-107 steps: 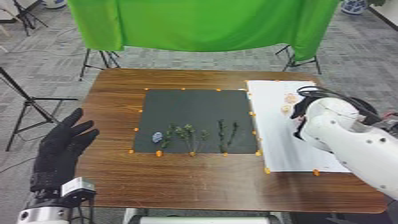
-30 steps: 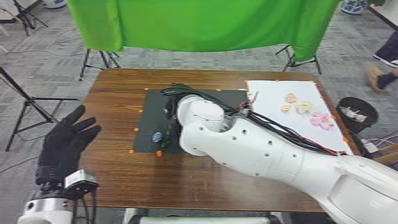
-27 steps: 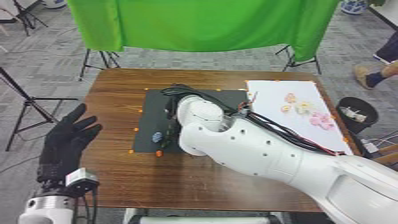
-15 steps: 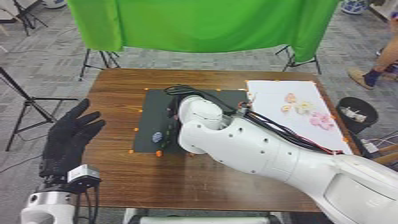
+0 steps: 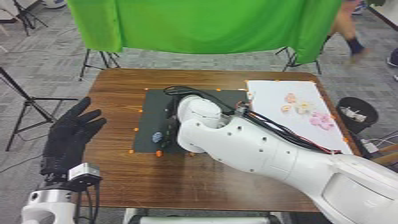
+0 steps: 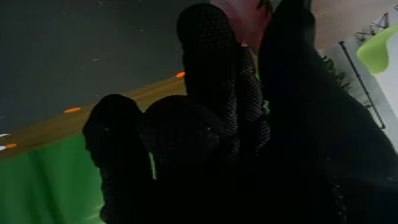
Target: Arrange flowers
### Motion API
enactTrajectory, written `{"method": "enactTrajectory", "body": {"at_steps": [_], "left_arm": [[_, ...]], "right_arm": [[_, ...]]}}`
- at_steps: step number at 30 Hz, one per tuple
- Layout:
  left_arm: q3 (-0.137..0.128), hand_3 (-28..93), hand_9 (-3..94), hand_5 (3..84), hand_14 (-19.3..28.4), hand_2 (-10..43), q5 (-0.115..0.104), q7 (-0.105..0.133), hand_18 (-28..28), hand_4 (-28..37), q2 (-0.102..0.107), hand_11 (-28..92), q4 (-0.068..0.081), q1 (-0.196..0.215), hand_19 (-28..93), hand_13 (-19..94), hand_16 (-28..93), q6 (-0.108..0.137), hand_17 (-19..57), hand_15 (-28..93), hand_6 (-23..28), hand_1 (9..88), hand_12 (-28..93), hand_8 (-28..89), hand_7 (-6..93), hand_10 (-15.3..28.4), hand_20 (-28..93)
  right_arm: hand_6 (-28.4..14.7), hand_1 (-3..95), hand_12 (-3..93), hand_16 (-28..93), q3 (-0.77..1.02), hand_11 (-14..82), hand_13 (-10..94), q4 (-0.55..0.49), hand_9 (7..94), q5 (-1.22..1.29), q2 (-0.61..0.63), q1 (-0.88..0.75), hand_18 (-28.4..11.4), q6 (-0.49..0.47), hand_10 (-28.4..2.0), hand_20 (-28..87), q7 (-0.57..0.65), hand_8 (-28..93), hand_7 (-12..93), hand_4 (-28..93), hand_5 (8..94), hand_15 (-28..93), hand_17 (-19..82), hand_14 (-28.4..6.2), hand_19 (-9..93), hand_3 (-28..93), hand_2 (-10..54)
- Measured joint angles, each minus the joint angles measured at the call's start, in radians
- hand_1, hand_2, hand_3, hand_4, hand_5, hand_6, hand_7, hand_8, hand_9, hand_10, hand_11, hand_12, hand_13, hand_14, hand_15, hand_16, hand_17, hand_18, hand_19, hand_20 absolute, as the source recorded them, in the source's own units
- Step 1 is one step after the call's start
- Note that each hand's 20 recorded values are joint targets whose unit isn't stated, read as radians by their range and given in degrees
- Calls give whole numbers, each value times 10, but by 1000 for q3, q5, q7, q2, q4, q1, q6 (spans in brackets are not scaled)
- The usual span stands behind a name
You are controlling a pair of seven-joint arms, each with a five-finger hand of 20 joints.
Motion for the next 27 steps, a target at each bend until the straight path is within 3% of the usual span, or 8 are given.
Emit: {"method": "enactTrajectory", "body": {"at_steps": [21, 27], "left_arm": [[12, 647, 330, 372, 244, 71, -2, 0, 194, -229, -1, 317, 1, -6, 445, 217, -123, 0, -102, 634, 90, 292, 123, -84, 115, 186, 155], [12, 649, 329, 372, 243, 71, -13, 8, 193, -229, 1, 319, 1, 3, 444, 216, -124, 1, -101, 635, 91, 293, 121, -85, 115, 186, 156]], "right_arm": [[-18, 448, 183, 158, 3, 323, 833, 9, 843, 1, -6, 0, -183, -25, -107, 421, 10, -27, 229, -271, 648, 768, 570, -28, 932, 700, -88], [-22, 426, 181, 160, 5, 326, 813, 0, 816, 1, -4, -4, -186, -27, -124, 414, 6, -122, 228, -257, 626, 771, 558, -36, 932, 714, -77]]}}
